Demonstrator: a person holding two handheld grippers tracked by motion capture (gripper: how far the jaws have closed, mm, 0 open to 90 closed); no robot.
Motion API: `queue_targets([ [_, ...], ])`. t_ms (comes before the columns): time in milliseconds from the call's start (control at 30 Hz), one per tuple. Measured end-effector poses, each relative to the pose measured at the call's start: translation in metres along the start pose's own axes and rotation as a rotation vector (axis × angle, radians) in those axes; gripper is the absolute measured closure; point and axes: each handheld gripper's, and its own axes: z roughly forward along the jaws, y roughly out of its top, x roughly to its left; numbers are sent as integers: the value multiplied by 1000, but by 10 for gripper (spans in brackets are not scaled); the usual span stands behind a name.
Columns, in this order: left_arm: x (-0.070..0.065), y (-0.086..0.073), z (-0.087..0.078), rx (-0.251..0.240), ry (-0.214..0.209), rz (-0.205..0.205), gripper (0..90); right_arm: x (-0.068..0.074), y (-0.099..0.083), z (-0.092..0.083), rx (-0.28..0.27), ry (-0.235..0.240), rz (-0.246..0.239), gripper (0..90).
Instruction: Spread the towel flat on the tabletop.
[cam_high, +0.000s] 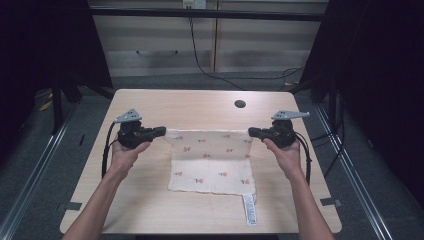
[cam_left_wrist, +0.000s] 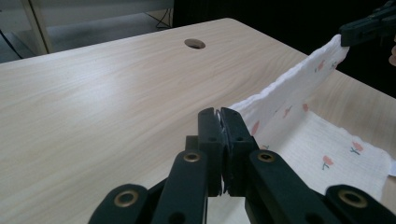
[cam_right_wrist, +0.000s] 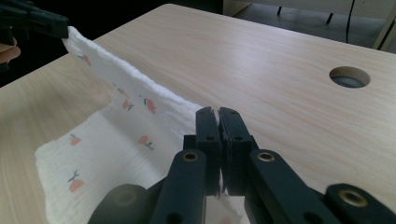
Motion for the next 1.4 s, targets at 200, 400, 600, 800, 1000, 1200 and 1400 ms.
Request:
queue_targets([
  [200, -15, -5, -11, -13, -23, 18, 881, 10, -14, -6, 9, 18, -17, 875],
  [400, -24, -8, -21, -21, -39, 28, 881, 20, -21, -21, 2, 26, -39, 875],
  [600, -37, -20, -25, 8, -42, 66, 881, 31, -38, -27, 38, 36, -56, 875],
  [800, -44, -37, -24, 46, -56, 68, 880, 35, -57, -33, 68, 41, -51, 874],
  [1000, -49, -60, -14, 121, -56, 76, 880, 39, -74, -30, 110, 44, -40, 874],
  [1200, -49, -68, -15, 176, -63, 98, 878, 41, -85, -30, 126, 53, -28, 869],
  [1400, -53, -87, -12, 212, -95, 85, 876, 49, -100, -26, 185, 56, -29, 868],
])
